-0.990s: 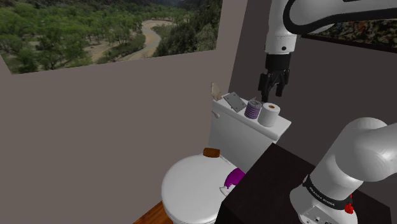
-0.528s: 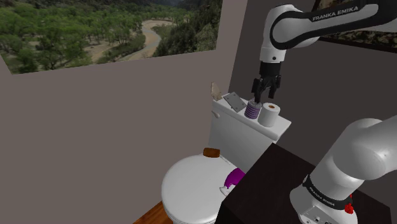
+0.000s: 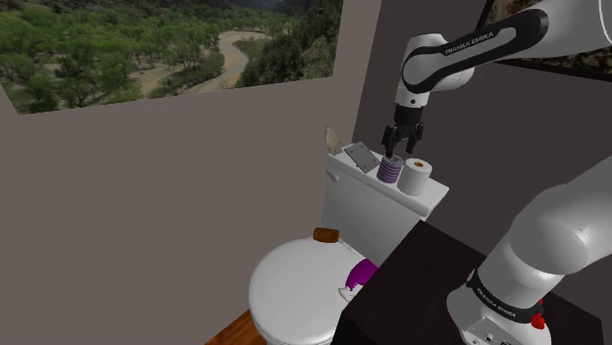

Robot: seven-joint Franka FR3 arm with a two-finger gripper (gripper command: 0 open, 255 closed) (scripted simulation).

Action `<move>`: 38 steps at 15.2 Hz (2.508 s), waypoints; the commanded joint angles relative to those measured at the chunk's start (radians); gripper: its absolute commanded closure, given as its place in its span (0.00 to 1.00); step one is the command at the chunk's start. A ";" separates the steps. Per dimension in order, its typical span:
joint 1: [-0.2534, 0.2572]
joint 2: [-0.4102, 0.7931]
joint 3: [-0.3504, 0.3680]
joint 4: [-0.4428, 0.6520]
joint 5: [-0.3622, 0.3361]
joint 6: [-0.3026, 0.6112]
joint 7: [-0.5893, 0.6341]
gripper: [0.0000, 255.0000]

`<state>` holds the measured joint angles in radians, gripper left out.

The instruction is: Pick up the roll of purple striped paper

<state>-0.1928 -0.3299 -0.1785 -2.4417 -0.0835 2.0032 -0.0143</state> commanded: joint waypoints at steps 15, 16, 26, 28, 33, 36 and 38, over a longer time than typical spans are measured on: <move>-0.112 0.533 -0.136 0.333 0.176 0.282 -0.226 0.00; -0.124 0.567 -0.137 0.363 0.194 0.289 -0.242 0.00; -0.172 0.723 -0.120 0.435 0.274 0.378 -0.302 0.00; -0.173 0.728 -0.118 0.434 0.277 0.384 -0.304 0.00; -0.173 0.726 -0.118 0.430 0.277 0.386 -0.304 1.00; -0.173 0.726 -0.118 0.429 0.277 0.386 -0.304 1.00; -0.173 0.728 -0.118 0.434 0.277 0.384 -0.304 1.00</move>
<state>-0.3661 0.3955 -0.2968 -2.0082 0.1932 2.3876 -0.3185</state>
